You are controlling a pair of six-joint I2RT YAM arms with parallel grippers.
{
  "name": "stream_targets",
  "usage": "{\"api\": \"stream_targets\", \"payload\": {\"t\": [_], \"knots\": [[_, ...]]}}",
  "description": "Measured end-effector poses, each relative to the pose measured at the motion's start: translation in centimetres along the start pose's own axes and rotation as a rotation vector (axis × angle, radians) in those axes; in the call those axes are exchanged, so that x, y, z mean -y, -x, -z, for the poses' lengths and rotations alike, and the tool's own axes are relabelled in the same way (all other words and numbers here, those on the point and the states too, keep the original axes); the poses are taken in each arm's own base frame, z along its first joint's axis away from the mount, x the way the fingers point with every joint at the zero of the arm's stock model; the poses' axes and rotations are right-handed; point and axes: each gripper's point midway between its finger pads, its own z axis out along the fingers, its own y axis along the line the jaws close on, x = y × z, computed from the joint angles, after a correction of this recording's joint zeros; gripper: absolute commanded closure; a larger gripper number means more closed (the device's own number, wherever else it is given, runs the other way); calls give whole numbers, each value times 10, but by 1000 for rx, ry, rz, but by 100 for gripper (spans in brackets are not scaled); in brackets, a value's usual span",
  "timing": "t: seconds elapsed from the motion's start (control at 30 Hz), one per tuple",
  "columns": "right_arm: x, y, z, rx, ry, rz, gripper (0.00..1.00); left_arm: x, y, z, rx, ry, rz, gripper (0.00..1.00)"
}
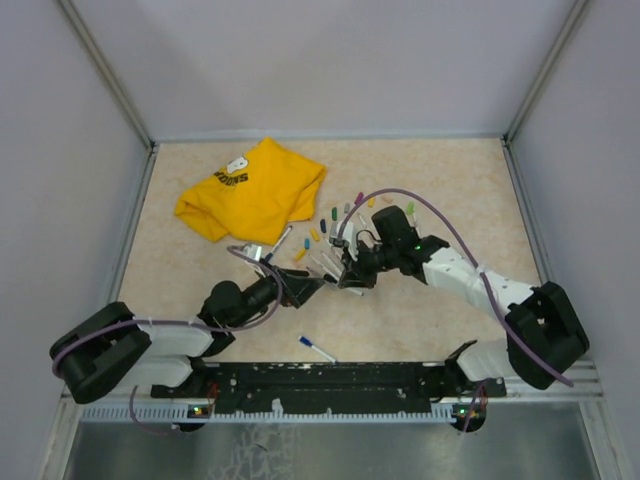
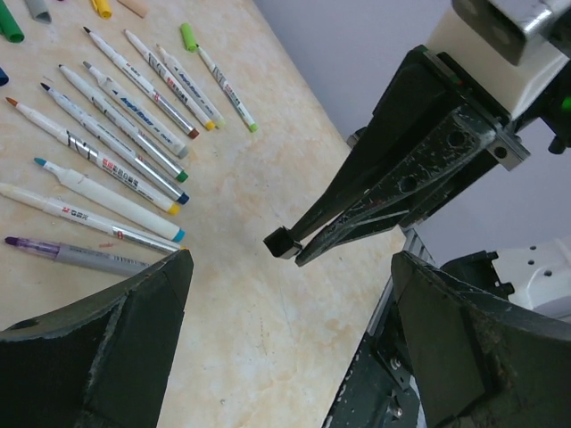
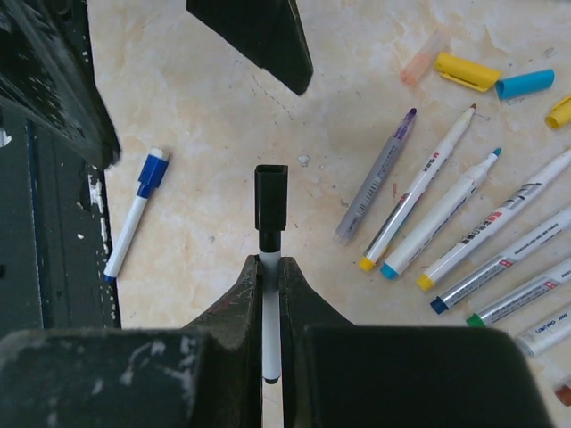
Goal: Open the pen caps
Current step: Open the pen cap from the pen.
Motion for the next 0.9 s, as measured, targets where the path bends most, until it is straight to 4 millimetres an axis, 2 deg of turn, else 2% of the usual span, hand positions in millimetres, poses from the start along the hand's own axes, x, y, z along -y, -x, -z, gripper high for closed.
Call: {"api": "stream_targets", "payload": {"t": [0.23, 0.43, 0.53, 0.73, 0.83, 0.9], "knots": [[-1, 13, 3, 44, -4, 16, 100, -4, -10, -22, 9, 73, 93, 8], [1, 18, 4, 61, -13, 21, 100, -6, -13, -35, 40, 129, 178, 23], [1, 18, 4, 62, -13, 18, 100, -5, -12, -37, 62, 145, 205, 34], [2, 21, 4, 73, -18, 19, 100, -8, -10, -41, 90, 177, 241, 44], [2, 21, 3, 75, -18, 19, 100, -9, -10, -44, 94, 182, 256, 54], [2, 21, 3, 76, -19, 19, 100, -8, -12, -45, 91, 183, 261, 69]]}}
